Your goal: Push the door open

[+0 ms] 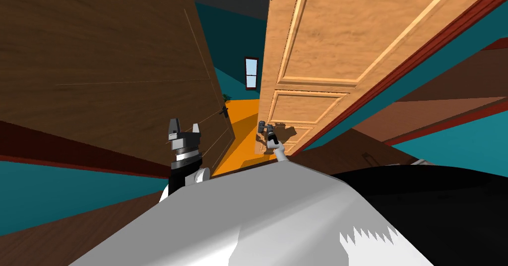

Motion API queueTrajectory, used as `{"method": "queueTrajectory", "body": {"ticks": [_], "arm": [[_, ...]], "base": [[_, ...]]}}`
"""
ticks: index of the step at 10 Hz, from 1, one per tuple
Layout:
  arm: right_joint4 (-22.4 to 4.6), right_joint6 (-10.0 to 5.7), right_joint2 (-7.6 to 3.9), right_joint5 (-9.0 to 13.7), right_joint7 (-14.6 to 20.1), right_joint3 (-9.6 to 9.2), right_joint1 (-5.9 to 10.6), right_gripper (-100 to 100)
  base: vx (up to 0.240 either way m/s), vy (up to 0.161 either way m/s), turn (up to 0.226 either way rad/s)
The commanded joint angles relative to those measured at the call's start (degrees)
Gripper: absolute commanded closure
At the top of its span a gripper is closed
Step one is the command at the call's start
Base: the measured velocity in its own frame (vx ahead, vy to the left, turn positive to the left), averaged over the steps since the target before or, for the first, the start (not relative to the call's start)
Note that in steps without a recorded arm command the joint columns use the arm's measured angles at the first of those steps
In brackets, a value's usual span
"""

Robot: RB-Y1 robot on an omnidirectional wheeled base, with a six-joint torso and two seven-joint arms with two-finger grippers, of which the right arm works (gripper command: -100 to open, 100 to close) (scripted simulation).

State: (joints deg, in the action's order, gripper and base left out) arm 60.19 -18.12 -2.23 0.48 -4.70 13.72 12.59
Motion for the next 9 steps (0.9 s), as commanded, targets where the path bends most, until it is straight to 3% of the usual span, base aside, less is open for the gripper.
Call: {"method": "queueTrajectory", "body": {"ticks": [1, 4, 9], "arm": [[1.3, -0.02, -0.55, 0.14, -0.65, 1.91, -0.05, 100], [1.29, -0.05, -0.3, 0.33, -1.25, 3.57, 0.05, 100], [1.28, -0.11, 1.22, 0.73, -2.51, 7.04, 0.25, 100]], "base": [[0.148, 0.085, -0.108], [0.141, 0.074, -0.087], [0.159, 0.084, -0.093]]}}
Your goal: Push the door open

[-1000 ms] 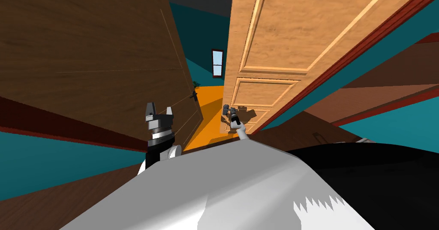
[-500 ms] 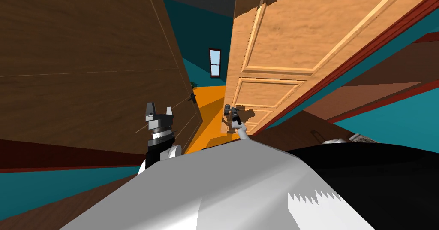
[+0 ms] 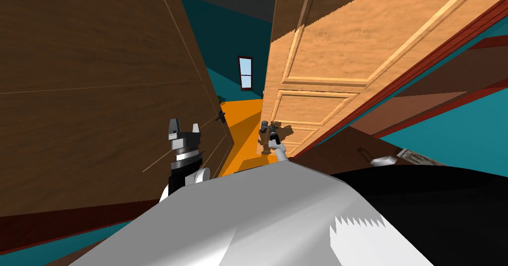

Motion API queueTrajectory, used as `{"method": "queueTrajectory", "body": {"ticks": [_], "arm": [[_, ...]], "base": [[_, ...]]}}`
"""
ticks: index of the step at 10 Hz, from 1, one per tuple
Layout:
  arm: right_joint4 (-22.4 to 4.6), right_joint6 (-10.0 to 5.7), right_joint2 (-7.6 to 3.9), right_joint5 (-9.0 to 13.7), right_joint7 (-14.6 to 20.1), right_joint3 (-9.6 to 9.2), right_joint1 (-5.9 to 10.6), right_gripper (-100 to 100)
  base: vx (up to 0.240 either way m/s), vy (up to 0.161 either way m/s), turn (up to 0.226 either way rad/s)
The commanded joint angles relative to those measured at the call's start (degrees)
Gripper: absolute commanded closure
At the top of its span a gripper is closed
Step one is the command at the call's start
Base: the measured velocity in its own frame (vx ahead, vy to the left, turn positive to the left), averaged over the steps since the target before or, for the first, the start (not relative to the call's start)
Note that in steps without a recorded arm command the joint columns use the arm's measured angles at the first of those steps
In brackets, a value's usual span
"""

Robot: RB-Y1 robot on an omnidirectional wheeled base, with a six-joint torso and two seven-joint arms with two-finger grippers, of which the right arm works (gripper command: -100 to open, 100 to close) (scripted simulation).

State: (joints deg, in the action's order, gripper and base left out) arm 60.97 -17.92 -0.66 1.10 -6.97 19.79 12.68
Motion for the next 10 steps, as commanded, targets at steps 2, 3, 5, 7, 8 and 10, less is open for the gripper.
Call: {"method": "queueTrajectory", "body": {"ticks": [2, 3, 5, 7, 8, 10], "arm": [[0.5, -0.32, 0.6, 0.25, -0.71, 2.27, 0.25, 100], [0.49, -0.33, 1.11, 0.32, -0.92, 2.86, 0.28, 100], [0.49, -0.35, 2.11, 0.43, -1.27, 3.82, 0.34, 100], [0.49, -0.36, 3.03, 0.51, -1.53, 4.54, 0.38, 100], [0.37, -0.29, 2.61, 0.54, -1.42, 4.59, 0.06, 100], [-0.39, -1.42, 1.47, 3.14, -3.9, 4.95, 0.7, 100]], "base": [[0.193, 0.076, -0.101], [0.177, 0.089, -0.103], [0.166, 0.064, -0.083], [0.166, 0.066, -0.068], [0.07, 0.017, -0.039], [0.124, -0.012, -0.034]]}}
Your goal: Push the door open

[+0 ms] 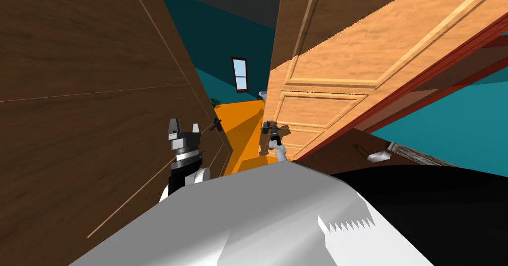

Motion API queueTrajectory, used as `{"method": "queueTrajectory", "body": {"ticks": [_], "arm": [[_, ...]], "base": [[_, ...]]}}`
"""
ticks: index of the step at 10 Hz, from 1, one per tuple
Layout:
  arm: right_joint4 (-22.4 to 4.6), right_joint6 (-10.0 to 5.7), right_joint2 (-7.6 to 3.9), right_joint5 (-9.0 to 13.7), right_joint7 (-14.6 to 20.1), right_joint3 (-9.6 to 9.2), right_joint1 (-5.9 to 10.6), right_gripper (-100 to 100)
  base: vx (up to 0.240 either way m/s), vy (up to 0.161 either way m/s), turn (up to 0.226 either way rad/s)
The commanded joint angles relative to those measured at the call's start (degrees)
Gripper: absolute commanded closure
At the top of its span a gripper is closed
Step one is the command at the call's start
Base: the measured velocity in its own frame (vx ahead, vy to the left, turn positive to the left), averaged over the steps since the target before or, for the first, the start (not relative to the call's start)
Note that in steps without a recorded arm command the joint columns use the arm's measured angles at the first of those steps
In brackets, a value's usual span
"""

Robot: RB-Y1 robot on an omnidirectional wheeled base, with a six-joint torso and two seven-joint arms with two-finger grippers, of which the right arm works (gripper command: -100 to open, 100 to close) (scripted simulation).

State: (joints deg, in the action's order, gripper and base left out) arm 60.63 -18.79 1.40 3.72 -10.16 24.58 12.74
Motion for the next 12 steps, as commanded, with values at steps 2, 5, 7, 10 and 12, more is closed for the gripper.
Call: {"method": "queueTrajectory", "body": {"ticks": [2, 5, 7, 10, 12], "arm": [[-0.73, -1.44, -1.26, 2.6, -2.74, 0.31, 1.17, 100], [-1.89, -2.95, -2.12, 6.13, -6.19, 0.57, 2.06, 100], [-2.53, -3.78, -2.52, 8.1, -8.1, 0.71, 2.56, 100], [-3.59, -5.16, -2.97, 11.34, -11.27, 0.95, 3.38, 100], [-4.34, -6.13, -3.15, 13.63, -13.51, 1.11, 3.97, 100]], "base": [[0.154, 0.004, -0.028], [0.137, -0.038, -0.014], [0.112, -0.015, -0.032], [0.093, -0.014, -0.021], [0.09, -0.015, -0.028]]}}
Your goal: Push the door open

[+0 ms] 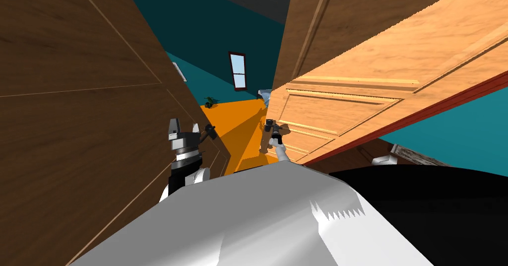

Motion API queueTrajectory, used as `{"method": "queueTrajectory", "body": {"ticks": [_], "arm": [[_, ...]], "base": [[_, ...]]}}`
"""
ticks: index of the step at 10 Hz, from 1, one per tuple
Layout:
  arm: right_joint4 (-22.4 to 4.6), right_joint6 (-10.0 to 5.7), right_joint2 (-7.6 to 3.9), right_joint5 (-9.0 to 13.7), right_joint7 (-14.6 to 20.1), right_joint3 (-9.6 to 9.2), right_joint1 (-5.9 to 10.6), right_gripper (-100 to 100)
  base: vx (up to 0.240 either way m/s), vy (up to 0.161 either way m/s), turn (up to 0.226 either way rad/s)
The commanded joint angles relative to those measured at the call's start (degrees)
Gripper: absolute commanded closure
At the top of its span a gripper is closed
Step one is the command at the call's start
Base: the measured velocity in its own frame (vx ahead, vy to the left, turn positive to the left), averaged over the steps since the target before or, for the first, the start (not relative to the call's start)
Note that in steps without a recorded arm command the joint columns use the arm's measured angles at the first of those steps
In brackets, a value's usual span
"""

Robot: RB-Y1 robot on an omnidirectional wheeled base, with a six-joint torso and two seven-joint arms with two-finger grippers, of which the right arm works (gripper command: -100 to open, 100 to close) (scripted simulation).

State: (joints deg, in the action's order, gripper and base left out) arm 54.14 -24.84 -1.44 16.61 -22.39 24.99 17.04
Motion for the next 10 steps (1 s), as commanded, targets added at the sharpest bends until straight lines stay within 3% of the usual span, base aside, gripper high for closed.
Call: {"method": "queueTrajectory", "body": {"ticks": [1, 10], "arm": [[2.15, -0.08, -0.3, 0.74, -1.28, 0.71, -0.33, 100], [-1.3, -4.57, -0.14, 11.29, -11.59, 1.47, 2.35, 100]], "base": [[0.064, -0.018, 0.005], [0.094, -0.01, -0.037]]}}
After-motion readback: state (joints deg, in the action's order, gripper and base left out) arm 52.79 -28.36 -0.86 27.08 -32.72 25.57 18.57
